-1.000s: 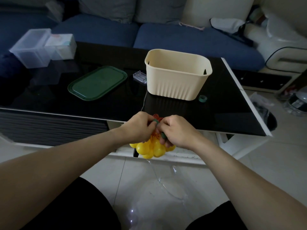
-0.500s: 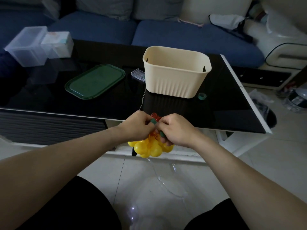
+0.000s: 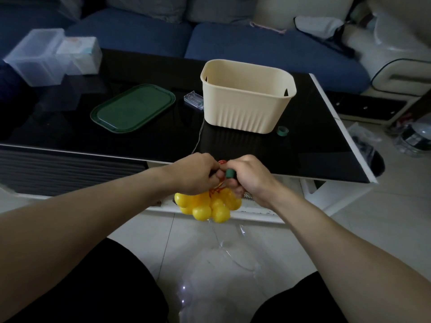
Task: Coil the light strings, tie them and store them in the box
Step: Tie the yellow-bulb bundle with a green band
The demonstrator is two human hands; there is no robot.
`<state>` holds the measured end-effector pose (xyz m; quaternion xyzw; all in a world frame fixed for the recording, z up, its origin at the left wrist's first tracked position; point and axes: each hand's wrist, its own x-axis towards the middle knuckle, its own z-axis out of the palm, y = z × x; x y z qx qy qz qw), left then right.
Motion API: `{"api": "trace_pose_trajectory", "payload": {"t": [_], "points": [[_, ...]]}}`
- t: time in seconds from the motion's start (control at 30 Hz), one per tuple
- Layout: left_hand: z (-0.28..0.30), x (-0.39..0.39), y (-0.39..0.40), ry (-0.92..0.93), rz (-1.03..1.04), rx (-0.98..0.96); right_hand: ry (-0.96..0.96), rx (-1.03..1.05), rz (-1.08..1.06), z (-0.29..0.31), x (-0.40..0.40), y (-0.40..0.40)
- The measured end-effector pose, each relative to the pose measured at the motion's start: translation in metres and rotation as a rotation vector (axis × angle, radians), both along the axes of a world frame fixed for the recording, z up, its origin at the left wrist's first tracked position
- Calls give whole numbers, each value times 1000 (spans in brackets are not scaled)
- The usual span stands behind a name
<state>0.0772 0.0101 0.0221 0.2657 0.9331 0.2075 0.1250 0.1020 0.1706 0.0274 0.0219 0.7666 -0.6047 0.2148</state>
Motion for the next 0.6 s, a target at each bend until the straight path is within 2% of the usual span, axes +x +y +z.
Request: {"api": "trace_pose_trajectory", "payload": {"t": [0.1, 0.3, 0.5, 0.6], "points": [[-4, 3, -5, -72, -43, -80, -96, -38, 52, -5, 4, -3], [-3, 3, -17, -138, -56, 30, -212, -213, -50, -6, 10, -16], [-3, 9, -23, -237, -14, 115, -267, -185, 2, -6, 8, -23], [-3, 10, -23, -205, -37, 125, -284, -143, 41, -2, 4, -20]]}}
